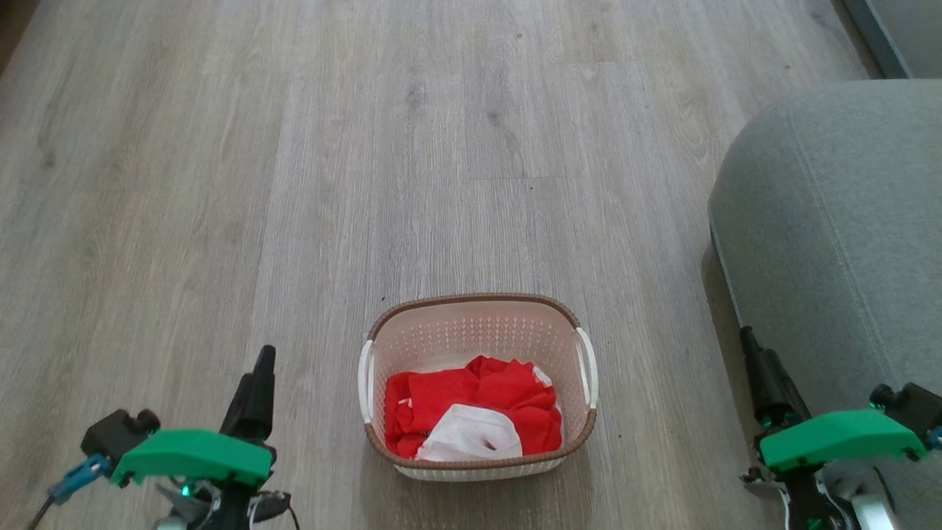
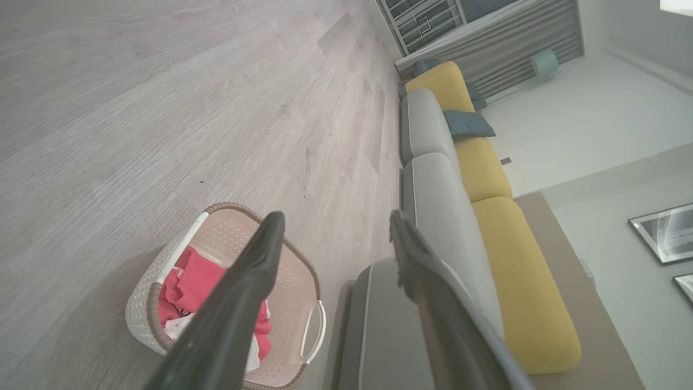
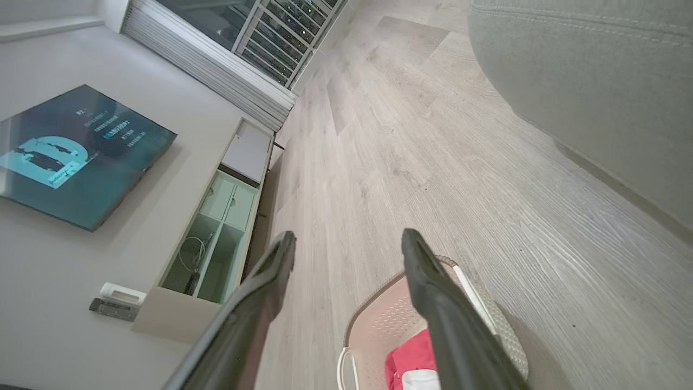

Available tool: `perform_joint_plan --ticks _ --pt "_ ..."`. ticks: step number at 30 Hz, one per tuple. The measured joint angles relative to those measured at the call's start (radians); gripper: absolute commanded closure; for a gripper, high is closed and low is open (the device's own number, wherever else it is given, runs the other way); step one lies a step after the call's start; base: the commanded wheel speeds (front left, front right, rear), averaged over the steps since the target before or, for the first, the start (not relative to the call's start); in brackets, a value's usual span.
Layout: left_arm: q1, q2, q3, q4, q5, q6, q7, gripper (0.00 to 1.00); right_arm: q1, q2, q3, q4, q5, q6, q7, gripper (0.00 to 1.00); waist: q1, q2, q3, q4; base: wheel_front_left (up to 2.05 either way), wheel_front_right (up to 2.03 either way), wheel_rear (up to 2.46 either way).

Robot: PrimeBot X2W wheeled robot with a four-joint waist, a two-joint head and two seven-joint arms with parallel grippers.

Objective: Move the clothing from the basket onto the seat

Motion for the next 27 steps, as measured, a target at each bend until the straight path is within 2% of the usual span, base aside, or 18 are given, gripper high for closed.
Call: perform_joint_plan --ticks 13,27 --pt "-0.001 0.0 -0.027 -0.025 0.212 0.019 -0.036 0.0 0.0 -0.014 0.021 -0.002 -0.182 0.0 -0.042 0.0 0.0 0.0 0.0 0.004 0.0 0.0 0.0" --pt "-0.001 0.002 -0.054 -0.051 0.393 0.043 -0.078 0.0 -0.001 -0.017 0.034 -0.001 -0.343 0.0 -0.075 0.0 0.0 0.0 0.002 0.006 0.0 0.0 0.0"
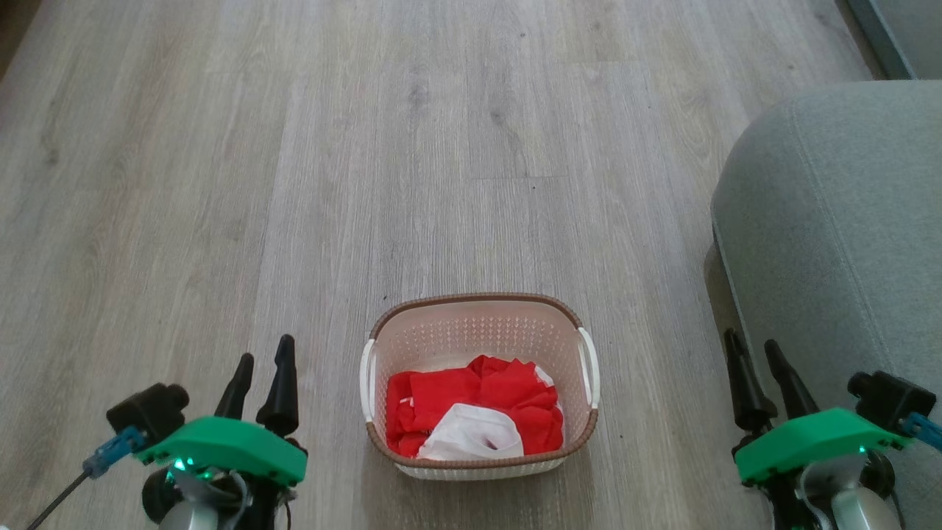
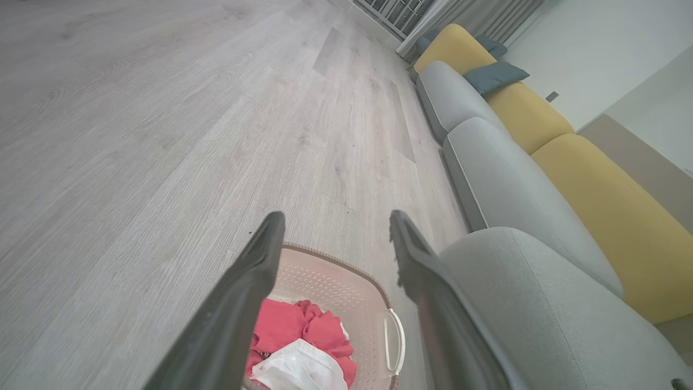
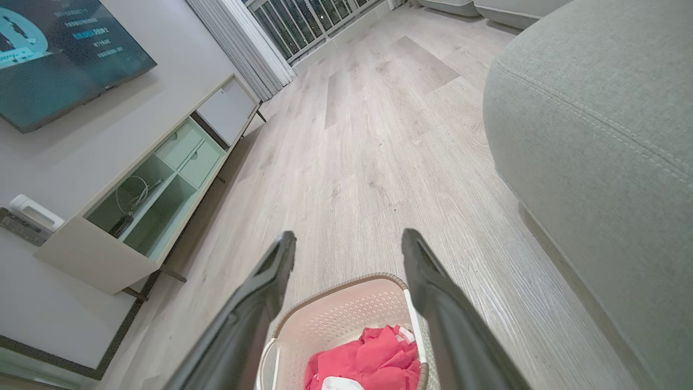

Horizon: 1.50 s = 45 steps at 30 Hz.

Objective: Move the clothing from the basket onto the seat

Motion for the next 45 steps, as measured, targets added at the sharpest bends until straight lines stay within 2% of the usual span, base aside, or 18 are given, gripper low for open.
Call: perform_joint_plan --ticks 16,45 --pt "-0.001 0.004 -0.03 -0.021 0.203 0.027 -0.044 0.0 0.0 -0.003 0.008 0.0 -0.187 0.0 -0.051 0.0 0.0 0.0 0.0 -0.001 0.0 0.0 0.0" --pt "-0.007 0.006 -0.061 -0.04 0.548 0.046 -0.125 0.0 0.0 -0.003 0.016 -0.001 -0.504 0.0 -0.132 0.0 0.0 0.0 -0.005 -0.002 0.0 0.0 0.0"
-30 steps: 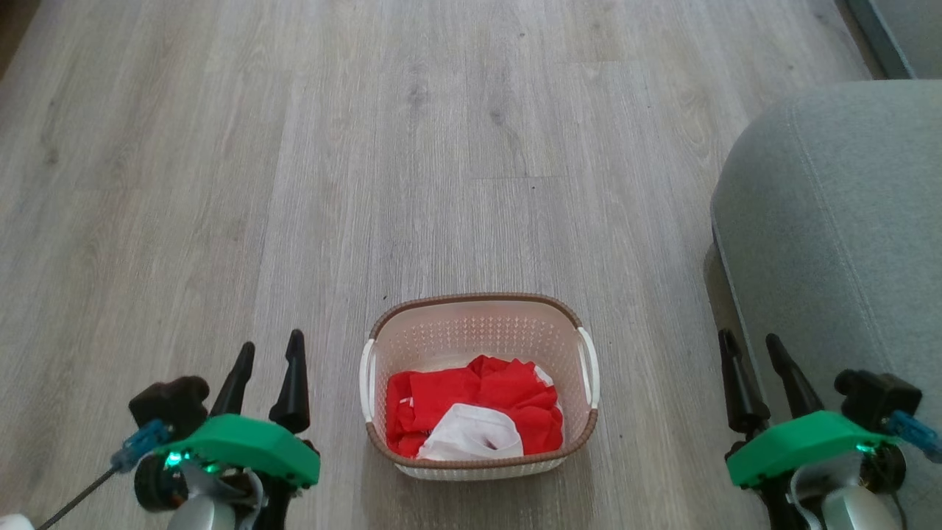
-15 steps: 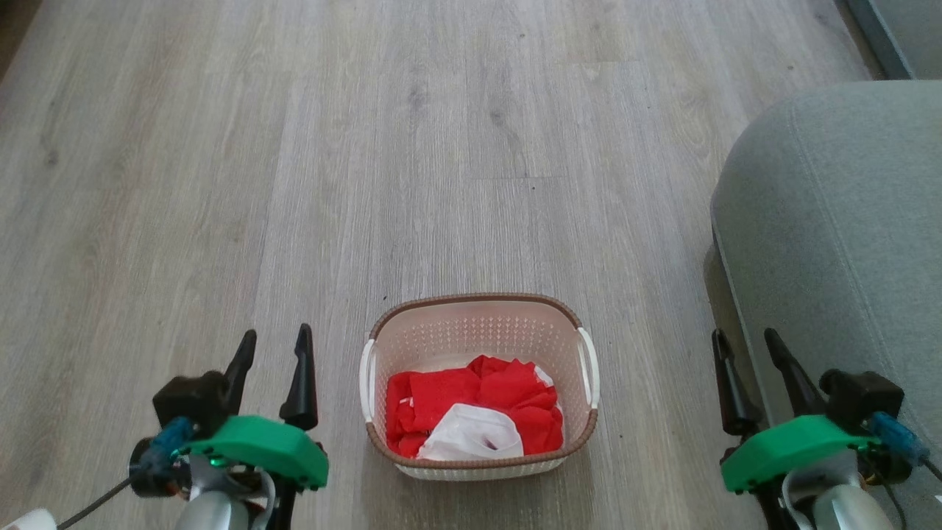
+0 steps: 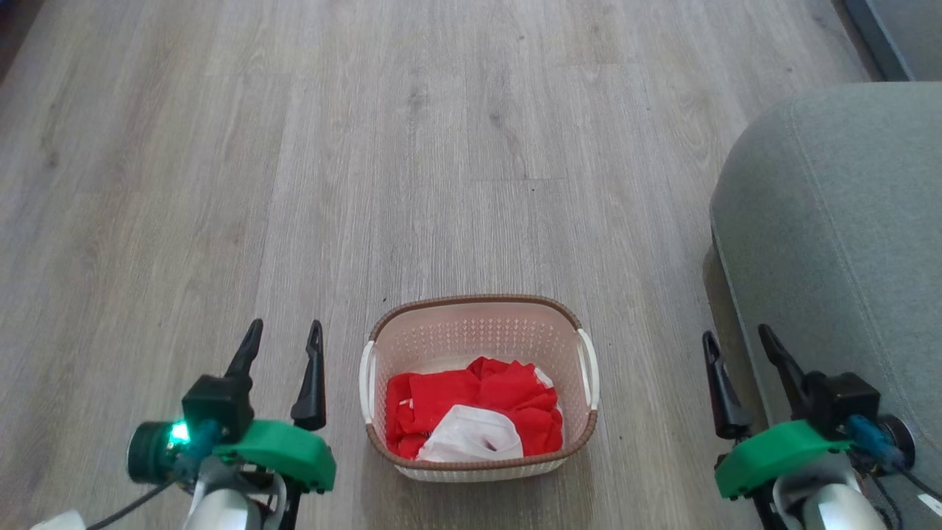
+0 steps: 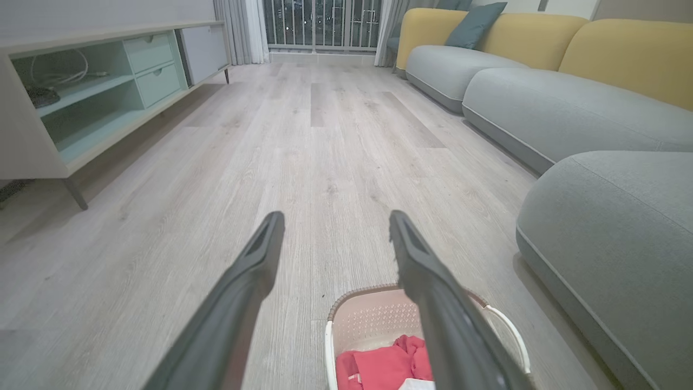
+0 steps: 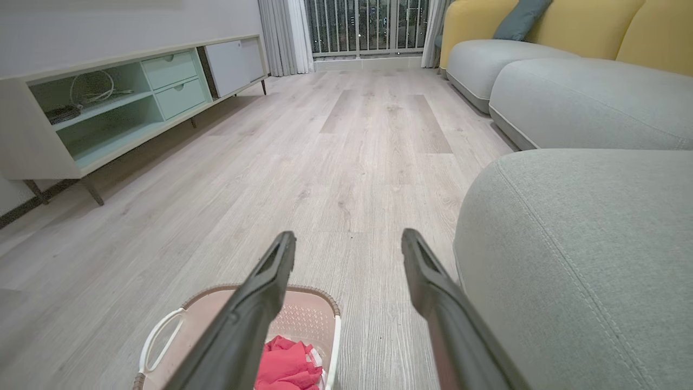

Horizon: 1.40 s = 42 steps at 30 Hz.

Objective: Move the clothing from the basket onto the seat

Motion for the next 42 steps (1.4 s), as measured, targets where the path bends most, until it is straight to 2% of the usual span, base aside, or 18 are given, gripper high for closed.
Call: perform_joint_plan --ticks 9,26,36,42 --pt "-0.001 0.0 -0.004 -0.007 0.108 0.007 -0.025 0.0 0.0 0.0 0.007 -0.007 -0.107 0.0 -0.028 0.0 0.0 0.0 0.002 0.003 0.0 0.0 0.0" --pt "-0.009 0.0 -0.001 -0.008 0.111 -0.002 -0.025 0.0 -0.005 0.001 0.009 -0.019 -0.11 0.0 -0.03 0.0 0.0 0.0 0.036 -0.003 0.0 0.0 0.0" --pt "-0.212 -0.001 -0.027 0.011 0.14 -0.024 -0.028 0.0 -0.202 0.004 -0.015 -0.087 -0.066 0.0 -0.03 0.0 0.0002 0.0 0.245 -0.045 0.0 0.0 0.0" --pt "-0.426 0.012 -0.089 0.17 0.199 -0.049 -0.028 0.0 -0.346 0.01 -0.016 -0.122 -0.043 0.0 -0.031 0.0 0.0004 0.0 0.417 -0.087 0.0 0.0 0.0"
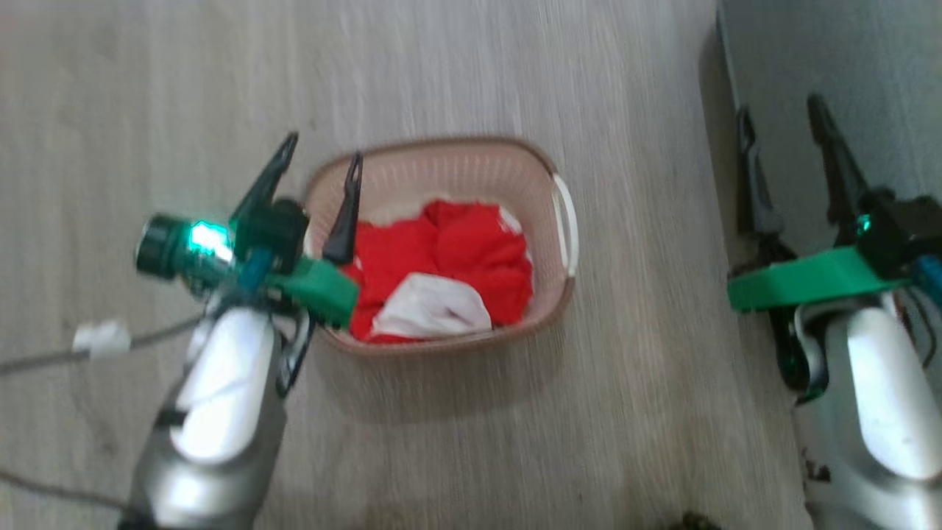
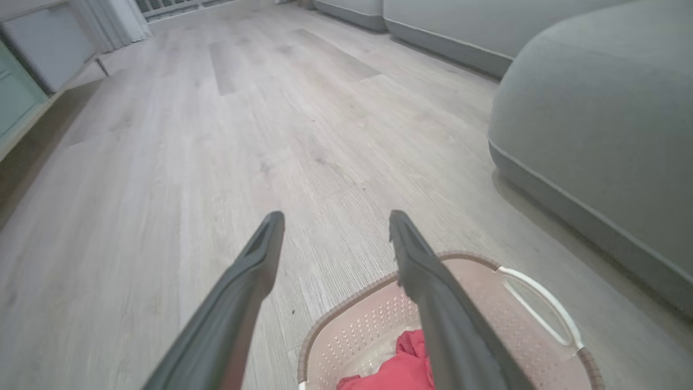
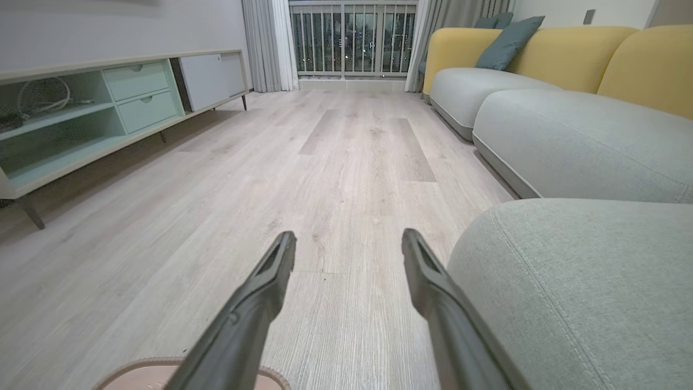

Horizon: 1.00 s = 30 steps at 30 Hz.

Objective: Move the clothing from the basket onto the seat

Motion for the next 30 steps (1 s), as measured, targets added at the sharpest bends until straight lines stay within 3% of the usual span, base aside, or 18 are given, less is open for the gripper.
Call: perform_joint_plan --ticks 5,14,30 --pt "-0.187 0.011 -0.047 0.224 0.053 -0.021 0.024 0.0 -0.053 0.001 0.01 -0.013 0.02 0.0 0.0 0.0 0.0001 0.0 0.131 -0.048 0.0 0.0 0.0" --pt "-0.433 0.009 -0.132 0.57 0.09 -0.089 0.284 0.0 -0.106 0.004 0.039 -0.04 0.086 0.0 0.0 0.0 -0.0002 0.0 0.297 -0.159 0.0 0.0 0.0" --pt "-0.565 0.017 -0.237 0.844 0.066 -0.112 0.448 0.0 -0.128 0.008 0.093 -0.042 0.152 0.0 0.0 0.0 -0.0004 0.0 0.422 -0.27 0.0 0.0 0.0"
